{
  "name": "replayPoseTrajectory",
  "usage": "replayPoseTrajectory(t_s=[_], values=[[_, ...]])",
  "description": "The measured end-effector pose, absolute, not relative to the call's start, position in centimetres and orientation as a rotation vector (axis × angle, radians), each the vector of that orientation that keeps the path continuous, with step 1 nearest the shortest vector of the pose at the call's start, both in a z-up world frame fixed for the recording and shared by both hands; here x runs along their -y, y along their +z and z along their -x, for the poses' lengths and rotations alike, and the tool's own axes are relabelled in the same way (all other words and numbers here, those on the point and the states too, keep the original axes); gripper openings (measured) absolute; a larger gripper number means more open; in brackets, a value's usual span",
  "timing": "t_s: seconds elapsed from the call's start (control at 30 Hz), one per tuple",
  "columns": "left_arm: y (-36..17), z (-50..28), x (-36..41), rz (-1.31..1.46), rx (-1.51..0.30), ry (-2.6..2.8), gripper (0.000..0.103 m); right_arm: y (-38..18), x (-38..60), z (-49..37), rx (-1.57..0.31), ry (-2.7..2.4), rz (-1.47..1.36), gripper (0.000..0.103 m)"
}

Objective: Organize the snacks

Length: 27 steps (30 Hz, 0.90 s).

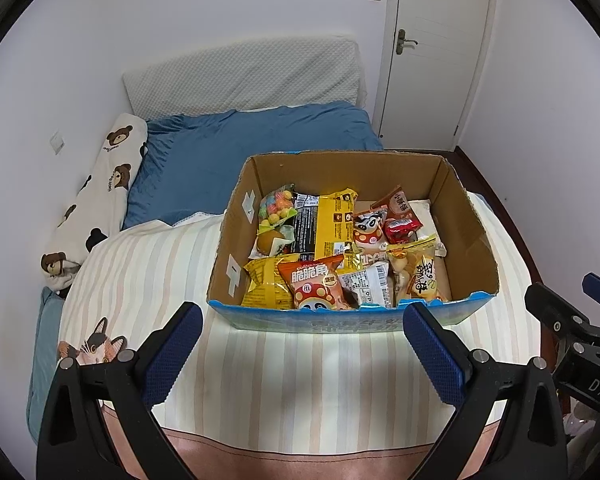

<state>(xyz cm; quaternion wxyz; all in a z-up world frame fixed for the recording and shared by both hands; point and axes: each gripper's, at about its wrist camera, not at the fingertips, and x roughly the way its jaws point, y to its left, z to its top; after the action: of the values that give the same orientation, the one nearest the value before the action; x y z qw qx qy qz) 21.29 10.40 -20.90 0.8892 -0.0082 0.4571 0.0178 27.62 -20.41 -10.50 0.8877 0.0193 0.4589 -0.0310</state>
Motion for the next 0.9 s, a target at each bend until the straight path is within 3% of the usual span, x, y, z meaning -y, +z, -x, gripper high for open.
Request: replayPoseTrajectory(t_s=[0.9], values=[[-20.08,-20.99,-10.31,0.012,-0.931,0.038,0.103,-10.01,20.46,-27.07,-0.944,-0.065,-0.039,0.103]])
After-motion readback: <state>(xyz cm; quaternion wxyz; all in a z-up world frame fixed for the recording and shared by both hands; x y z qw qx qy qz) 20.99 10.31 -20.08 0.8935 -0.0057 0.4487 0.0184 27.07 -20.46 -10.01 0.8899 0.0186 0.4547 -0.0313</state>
